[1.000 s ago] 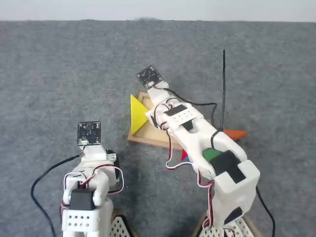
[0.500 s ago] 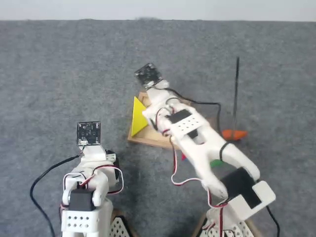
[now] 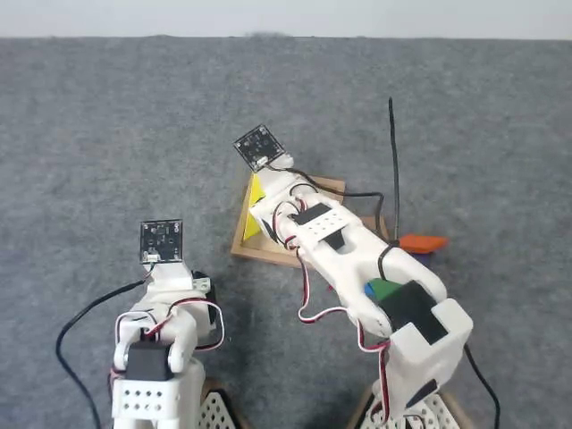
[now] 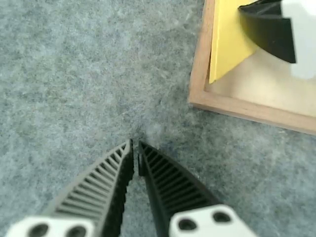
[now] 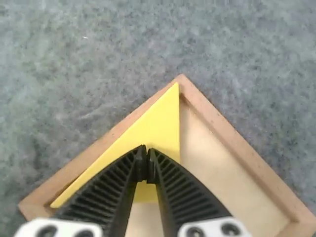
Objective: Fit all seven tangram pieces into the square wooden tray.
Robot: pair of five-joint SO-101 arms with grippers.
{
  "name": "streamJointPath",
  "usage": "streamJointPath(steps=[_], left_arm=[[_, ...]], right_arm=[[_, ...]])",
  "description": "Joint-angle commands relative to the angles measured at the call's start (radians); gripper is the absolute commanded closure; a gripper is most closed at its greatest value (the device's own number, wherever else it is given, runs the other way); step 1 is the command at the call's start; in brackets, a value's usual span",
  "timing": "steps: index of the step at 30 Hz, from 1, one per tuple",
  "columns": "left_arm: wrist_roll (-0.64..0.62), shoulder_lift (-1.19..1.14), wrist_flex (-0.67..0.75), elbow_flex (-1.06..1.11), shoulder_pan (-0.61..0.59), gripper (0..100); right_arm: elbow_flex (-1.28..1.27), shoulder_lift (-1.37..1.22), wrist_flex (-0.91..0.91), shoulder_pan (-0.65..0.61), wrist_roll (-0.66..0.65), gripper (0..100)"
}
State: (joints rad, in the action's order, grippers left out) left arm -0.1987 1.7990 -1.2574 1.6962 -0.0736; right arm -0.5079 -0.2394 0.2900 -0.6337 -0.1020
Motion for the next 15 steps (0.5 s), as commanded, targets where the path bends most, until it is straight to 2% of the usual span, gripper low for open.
streamJointPath(steps=[1,15], left_arm=[[0.015,0.02,-0.005,-0.013,-0.006,99],[0.015,0.02,-0.005,-0.013,-0.006,99]], right_arm=[[0.005,0.033,0.025,0.015,0.006,99.0],[-0.043,0.084,0.061,0.008,0.008,99.0]])
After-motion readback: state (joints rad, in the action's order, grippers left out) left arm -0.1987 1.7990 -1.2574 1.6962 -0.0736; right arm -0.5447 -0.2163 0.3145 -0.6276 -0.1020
